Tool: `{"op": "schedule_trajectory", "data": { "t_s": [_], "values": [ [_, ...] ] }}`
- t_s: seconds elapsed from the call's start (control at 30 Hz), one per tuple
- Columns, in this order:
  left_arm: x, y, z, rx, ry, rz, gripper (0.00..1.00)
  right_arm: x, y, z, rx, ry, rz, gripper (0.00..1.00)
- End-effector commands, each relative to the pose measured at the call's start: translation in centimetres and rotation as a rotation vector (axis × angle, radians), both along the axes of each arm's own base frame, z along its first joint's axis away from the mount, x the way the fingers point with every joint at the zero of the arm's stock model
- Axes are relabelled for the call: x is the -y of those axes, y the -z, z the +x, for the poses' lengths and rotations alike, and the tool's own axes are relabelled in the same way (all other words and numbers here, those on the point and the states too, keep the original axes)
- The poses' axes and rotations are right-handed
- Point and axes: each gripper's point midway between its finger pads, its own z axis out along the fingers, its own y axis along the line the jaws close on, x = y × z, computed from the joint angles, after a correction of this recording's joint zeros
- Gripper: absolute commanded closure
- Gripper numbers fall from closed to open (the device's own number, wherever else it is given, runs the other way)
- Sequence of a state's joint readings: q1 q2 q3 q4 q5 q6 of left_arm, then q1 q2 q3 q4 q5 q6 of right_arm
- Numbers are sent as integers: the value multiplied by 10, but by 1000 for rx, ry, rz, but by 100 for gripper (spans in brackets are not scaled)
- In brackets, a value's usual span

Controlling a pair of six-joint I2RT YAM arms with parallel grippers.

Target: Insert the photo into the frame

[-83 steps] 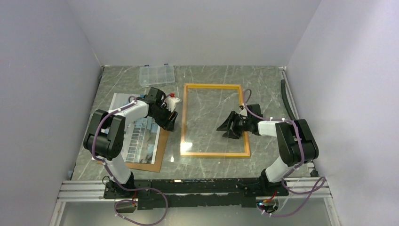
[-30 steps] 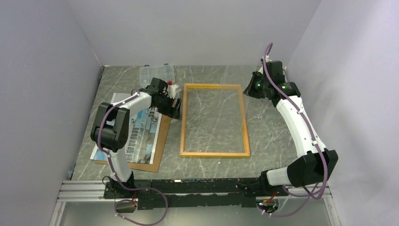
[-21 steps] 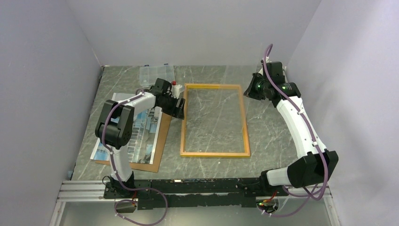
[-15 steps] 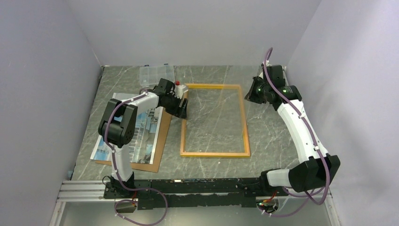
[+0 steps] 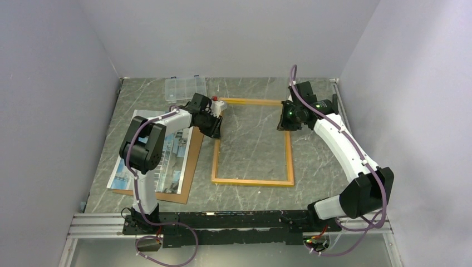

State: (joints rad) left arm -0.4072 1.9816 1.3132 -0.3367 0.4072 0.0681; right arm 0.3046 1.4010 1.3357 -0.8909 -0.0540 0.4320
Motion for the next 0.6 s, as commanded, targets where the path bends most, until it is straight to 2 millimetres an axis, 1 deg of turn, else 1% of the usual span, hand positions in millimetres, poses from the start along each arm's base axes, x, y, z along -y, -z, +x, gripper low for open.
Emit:
{"op": "schedule_trajectory", "data": {
  "t_s": [0.0,0.1,0.23,0.33,0.43,0.5,0.57],
  "values": [
    [-12,14,15,88,36,111,74,-20,-23,2,61,-22,87,100],
    [-13,11,14,101,52,116,75,-25,-24,0,54,-25,118,100],
    [-16,11,10,132,89,134,76,-32,-32,2,69,-30,162,100],
    [-18,9,11,162,111,155,77,-41,-36,2,68,-38,211,100],
    [-17,7,9,148,104,145,77,-47,-38,1,73,-47,252,100],
    [-14,5,5,121,98,126,75,-48,-37,1,74,-45,258,100],
    [-11,-1,1,96,83,98,68,-47,-41,3,90,-45,258,100]
  ]
}}
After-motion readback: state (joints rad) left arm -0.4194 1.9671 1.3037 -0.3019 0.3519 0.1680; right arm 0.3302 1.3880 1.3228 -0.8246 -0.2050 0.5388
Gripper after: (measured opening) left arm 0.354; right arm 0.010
